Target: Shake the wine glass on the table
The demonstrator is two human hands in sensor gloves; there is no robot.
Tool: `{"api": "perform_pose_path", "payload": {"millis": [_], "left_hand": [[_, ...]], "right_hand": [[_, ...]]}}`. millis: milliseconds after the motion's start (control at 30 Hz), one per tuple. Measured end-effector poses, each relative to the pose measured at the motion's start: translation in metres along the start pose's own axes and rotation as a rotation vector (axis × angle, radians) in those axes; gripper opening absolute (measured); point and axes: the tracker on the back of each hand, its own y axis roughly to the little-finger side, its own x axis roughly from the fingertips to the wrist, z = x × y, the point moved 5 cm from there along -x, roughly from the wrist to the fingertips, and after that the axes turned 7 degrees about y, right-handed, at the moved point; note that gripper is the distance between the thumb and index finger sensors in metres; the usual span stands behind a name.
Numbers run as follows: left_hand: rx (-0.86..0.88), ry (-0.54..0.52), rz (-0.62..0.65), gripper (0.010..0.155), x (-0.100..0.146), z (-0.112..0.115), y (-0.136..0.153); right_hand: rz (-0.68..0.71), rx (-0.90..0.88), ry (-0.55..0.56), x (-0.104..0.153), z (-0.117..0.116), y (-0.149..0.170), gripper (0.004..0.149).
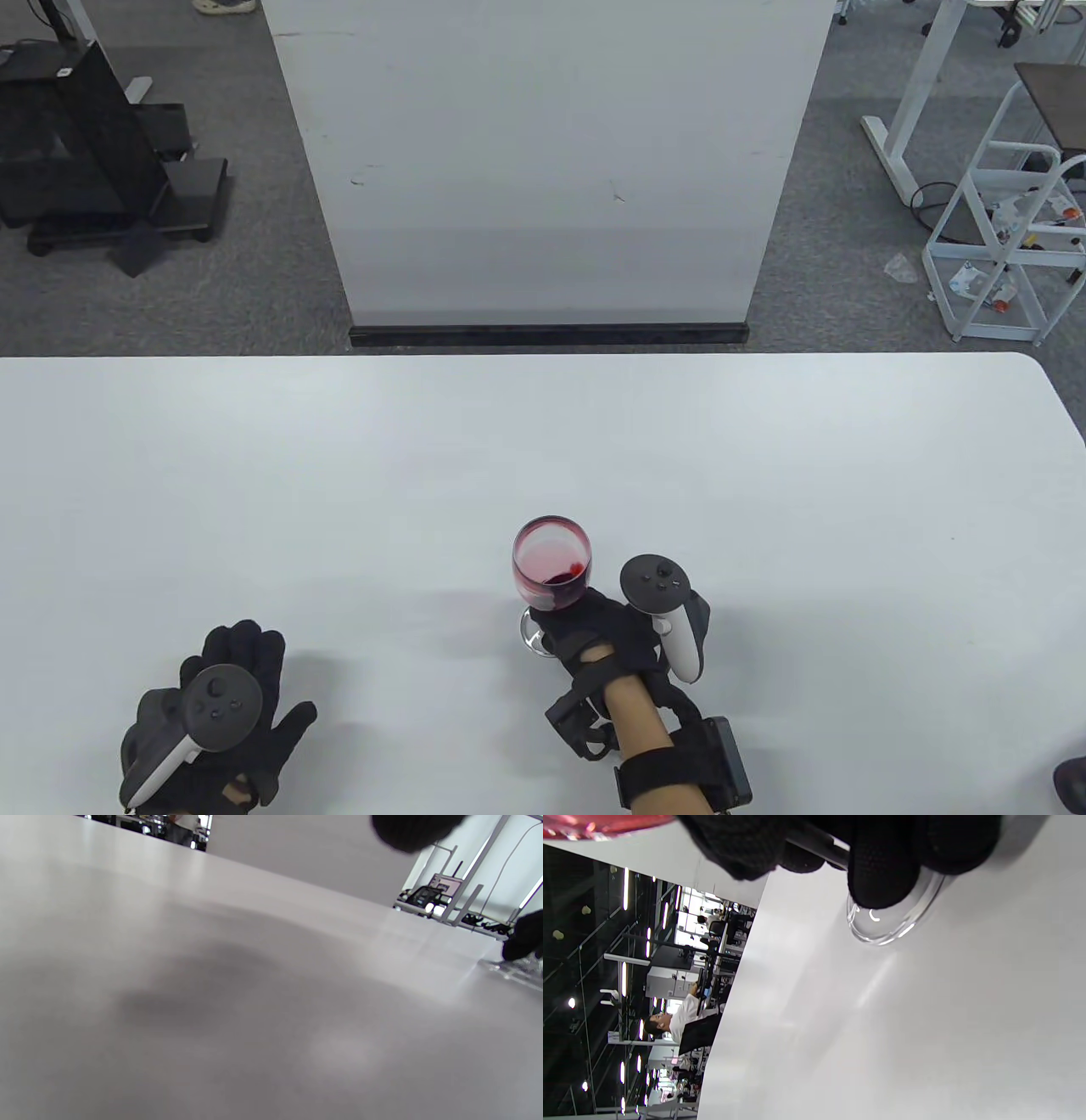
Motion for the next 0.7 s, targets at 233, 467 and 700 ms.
{"api": "perform_pose_path", "payload": {"millis": [233,467,700], "left_hand": [[0.001,0.003,-0.003,0.080,-0.0001,-0.0003,-0.0001],[0.000,0.007,-0.005,0.080,-0.0004,-0.0003,0.0000],[-0.001,0.012,-0.003,0.080,-0.0006,0.0002,-0.0004]], "right_hand": [[-0.016,0.031,-0.055,-0.0015,0.0010,-0.0015,0.051],[-0.011,0.007,-0.065,-0.0018,-0.0014,-0.0008,0.053],[-0.027,0.002,-0.092,-0.0010,-0.0028,-0.0022,0.054]]}}
